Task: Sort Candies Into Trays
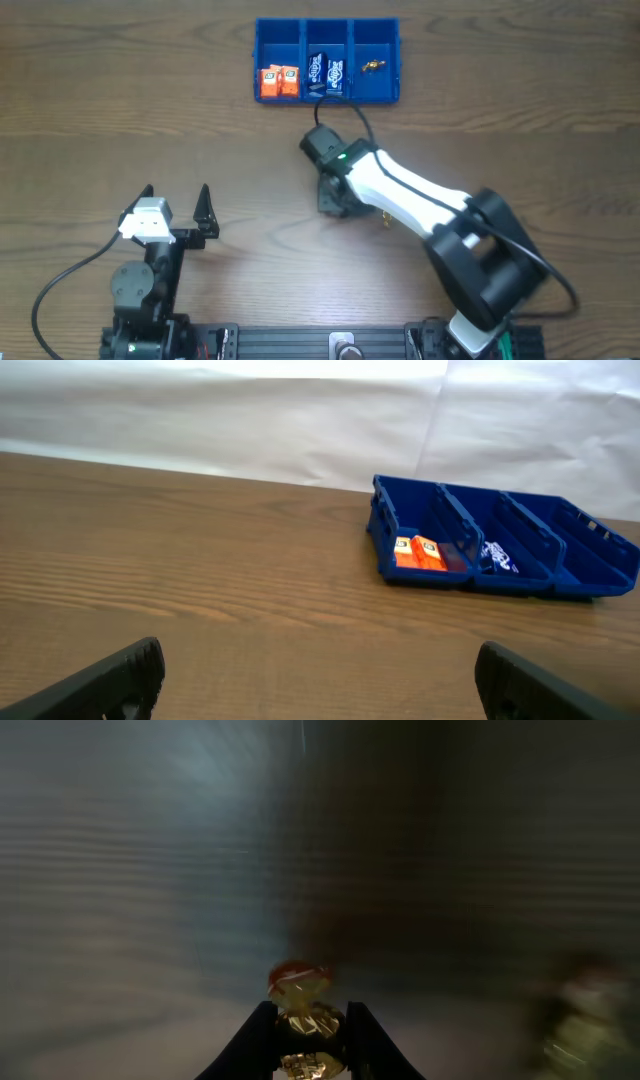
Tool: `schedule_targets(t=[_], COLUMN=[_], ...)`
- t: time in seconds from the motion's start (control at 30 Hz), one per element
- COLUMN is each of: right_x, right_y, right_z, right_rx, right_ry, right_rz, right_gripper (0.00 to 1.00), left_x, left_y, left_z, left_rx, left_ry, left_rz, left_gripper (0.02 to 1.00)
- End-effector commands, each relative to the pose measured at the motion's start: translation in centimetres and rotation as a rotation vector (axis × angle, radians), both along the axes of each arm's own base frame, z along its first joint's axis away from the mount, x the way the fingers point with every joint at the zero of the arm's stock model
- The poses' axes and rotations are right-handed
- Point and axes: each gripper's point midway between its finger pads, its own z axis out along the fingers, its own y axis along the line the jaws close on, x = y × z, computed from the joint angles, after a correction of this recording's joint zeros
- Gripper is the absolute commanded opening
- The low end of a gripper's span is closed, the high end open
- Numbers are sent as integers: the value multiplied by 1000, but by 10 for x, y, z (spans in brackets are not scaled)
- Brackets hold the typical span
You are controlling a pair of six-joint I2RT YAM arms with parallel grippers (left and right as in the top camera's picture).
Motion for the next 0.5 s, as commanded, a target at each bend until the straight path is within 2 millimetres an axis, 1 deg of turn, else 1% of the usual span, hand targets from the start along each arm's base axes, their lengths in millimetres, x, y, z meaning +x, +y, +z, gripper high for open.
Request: schedule_targets(t=[0.03, 0.07, 0.1, 0.13, 0.2, 0.23, 0.27, 0.33, 0.4, 0.47, 0.5], right_x=[85, 110, 125, 148, 186, 209, 228, 257, 274, 281, 283], right_y=[-21, -29, -34, -41, -53, -60, -62, -61, -63, -65, -66], right_z=[115, 134, 144, 155, 165, 164, 157, 134, 111, 95, 91], right_rx=[59, 62, 62, 53, 26, 1, -16, -35, -48, -51, -53], right_ry=[-302, -349, -375, -406, -453, -473, -481, -473, -473, -467, -464], right_rz=[0, -2, -5, -12, -29, -39, -33, -28, -34, -42, -44], right_gripper=[187, 187, 187, 189, 202, 220, 220, 224, 253, 297, 305], left_x=[-1, -1, -1, -1, -1, -1, -1, -1, -1, -1, -1], left_y=[0, 0, 0, 0, 0, 0, 0, 0, 0, 0, 0], left_z=[-16, -16, -16, -16, -16, -16, -16, -16, -16, -16, -16], left_rx=[13, 13, 13, 13, 13, 13, 13, 13, 13, 13, 13], left_ry=[49, 49, 49, 49, 49, 49, 49, 49, 49, 49, 49], left_rz=[-4, -4, -4, -4, -4, -4, -4, -4, -4, -4, -4], left_gripper=[998, 998, 998, 998, 998, 996, 998, 998, 996, 998, 996])
